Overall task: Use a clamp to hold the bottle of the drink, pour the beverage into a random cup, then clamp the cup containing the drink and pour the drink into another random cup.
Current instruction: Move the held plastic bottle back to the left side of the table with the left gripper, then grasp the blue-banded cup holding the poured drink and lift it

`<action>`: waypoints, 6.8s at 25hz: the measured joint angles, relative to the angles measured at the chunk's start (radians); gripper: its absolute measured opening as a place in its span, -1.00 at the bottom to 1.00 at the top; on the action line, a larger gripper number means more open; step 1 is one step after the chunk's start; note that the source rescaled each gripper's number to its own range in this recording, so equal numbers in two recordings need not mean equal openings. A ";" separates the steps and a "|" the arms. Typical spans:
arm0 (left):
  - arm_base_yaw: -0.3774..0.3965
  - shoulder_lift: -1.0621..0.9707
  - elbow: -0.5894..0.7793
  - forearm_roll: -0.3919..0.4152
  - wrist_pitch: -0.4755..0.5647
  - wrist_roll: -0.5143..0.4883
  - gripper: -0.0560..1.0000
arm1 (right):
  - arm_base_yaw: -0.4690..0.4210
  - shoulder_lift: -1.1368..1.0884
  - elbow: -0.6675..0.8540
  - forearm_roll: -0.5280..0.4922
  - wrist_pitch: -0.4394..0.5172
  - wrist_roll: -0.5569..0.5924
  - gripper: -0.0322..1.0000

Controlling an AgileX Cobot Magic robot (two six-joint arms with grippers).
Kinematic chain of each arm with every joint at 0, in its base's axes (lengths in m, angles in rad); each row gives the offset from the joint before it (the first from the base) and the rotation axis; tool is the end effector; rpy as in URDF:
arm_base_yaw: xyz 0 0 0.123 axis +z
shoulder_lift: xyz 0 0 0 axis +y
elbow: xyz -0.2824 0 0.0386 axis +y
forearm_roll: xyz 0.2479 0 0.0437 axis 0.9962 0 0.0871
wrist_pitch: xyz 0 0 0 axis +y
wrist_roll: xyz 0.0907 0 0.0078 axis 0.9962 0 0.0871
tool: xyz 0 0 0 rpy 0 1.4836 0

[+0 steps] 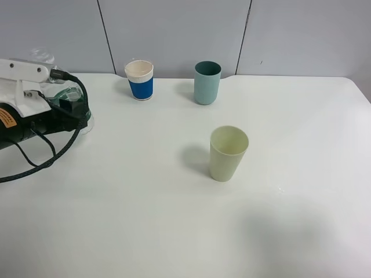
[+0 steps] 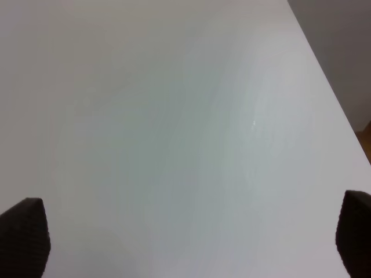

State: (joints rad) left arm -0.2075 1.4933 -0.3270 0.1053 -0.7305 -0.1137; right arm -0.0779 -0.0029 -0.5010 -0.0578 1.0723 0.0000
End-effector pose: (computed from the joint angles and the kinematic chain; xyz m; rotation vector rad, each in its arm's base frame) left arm 0.2331 -0.0556 0.1655 0.2130 1.9162 -0.2301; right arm -0.0063 -0.0041 0.2766 0.0831 2.0510 -0.1177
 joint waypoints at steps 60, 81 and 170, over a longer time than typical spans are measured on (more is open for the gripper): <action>0.056 0.387 0.004 0.346 -0.334 0.132 -0.86 | 0.000 0.000 0.000 0.000 0.000 0.000 1.00; 0.056 0.189 0.162 0.263 -0.373 0.080 0.97 | 0.000 0.000 0.000 0.000 0.000 0.000 1.00; 0.128 -1.500 -0.178 -0.010 1.787 -0.045 0.99 | 0.000 0.000 0.000 0.000 0.000 0.000 1.00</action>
State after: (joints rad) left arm -0.0797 -0.0067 -0.5053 0.0952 1.0566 -0.1591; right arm -0.0779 -0.0029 -0.5010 -0.0578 1.0723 0.0000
